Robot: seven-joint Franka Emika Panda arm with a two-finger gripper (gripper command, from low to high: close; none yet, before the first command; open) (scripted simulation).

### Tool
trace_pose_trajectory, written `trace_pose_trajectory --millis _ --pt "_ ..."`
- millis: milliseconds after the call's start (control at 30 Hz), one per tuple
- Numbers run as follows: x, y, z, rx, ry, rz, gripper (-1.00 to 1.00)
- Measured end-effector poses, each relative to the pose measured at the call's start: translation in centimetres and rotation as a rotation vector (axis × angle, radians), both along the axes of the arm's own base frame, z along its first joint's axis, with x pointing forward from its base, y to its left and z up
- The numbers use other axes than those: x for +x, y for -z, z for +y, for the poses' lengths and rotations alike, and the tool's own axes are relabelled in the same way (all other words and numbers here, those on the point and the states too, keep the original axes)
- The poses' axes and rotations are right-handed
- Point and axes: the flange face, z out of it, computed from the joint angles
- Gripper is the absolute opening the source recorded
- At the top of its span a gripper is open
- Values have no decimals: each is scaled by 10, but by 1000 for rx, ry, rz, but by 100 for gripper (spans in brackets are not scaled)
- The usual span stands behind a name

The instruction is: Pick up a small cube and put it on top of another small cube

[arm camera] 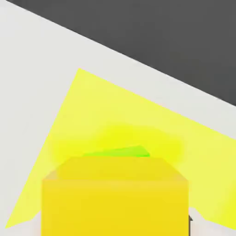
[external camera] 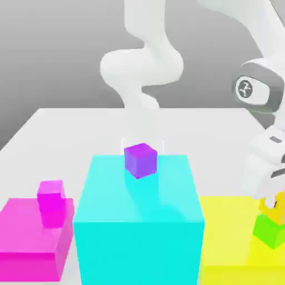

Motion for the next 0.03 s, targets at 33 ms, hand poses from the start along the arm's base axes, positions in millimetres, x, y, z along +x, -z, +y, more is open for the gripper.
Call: trace_pose_trajectory --millis 33 --pt "0 0 0 0 0 0 100"
